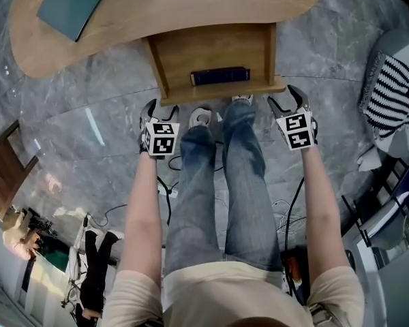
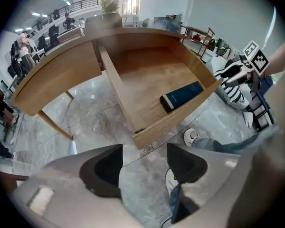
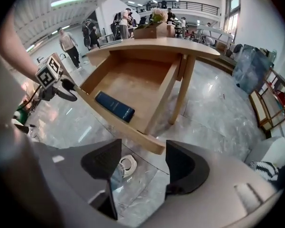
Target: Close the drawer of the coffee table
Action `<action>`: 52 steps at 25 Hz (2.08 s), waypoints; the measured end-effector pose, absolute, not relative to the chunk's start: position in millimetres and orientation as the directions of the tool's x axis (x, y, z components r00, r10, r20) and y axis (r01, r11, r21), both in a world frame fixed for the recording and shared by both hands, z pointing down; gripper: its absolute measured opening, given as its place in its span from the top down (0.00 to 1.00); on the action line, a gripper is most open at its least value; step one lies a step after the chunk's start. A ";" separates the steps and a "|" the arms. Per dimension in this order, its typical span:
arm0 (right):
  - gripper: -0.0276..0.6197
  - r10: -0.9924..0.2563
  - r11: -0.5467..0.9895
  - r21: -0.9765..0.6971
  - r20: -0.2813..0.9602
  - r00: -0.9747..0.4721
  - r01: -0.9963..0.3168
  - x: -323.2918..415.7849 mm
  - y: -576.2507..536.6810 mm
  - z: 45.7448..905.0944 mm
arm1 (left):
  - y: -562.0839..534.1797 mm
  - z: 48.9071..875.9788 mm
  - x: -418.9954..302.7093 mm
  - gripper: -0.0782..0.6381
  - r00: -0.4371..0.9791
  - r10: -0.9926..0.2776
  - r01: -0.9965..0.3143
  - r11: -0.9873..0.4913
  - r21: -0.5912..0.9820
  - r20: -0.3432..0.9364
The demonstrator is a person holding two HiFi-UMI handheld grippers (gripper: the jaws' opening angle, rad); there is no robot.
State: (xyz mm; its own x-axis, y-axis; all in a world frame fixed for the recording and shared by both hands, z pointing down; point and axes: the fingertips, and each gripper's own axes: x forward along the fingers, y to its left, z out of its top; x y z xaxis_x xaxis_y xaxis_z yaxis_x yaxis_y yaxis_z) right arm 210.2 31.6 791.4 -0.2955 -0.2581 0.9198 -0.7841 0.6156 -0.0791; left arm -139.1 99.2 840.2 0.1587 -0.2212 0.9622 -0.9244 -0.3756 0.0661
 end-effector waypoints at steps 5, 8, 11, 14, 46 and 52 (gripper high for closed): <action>0.50 -0.232 0.659 -0.069 0.928 -0.290 -0.749 211.1 24.5 823.1 | 89.9 857.6 -140.5 0.49 0.138 -0.238 -0.933 -0.356 0.045 0.961; 0.51 -0.221 0.658 -0.061 0.937 -0.270 -0.751 213.3 20.7 839.3 | 85.2 864.7 -137.4 0.49 0.137 -0.251 -0.923 -0.383 0.032 0.958; 0.52 -0.220 0.656 -0.055 0.940 -0.261 -0.753 214.5 16.7 849.3 | 74.5 866.7 -130.1 0.49 0.141 -0.281 -0.907 -0.422 0.010 0.949; 0.55 -0.229 0.661 -0.045 0.939 -0.258 -0.749 213.2 10.7 853.0 | 64.1 864.2 -123.9 0.52 0.148 -0.296 -0.899 -0.438 0.004 0.943; 0.58 -0.159 0.622 -0.104 0.954 -0.255 -0.776 214.4 10.5 793.4 | 64.2 800.1 -123.2 0.54 0.097 -0.229 -0.915 -0.404 -0.004 0.969; 0.58 -0.147 0.620 -0.115 0.954 -0.259 -0.776 211.6 12.7 788.5 | 60.7 791.7 -127.4 0.55 0.091 -0.217 -0.904 -0.428 -0.010 0.972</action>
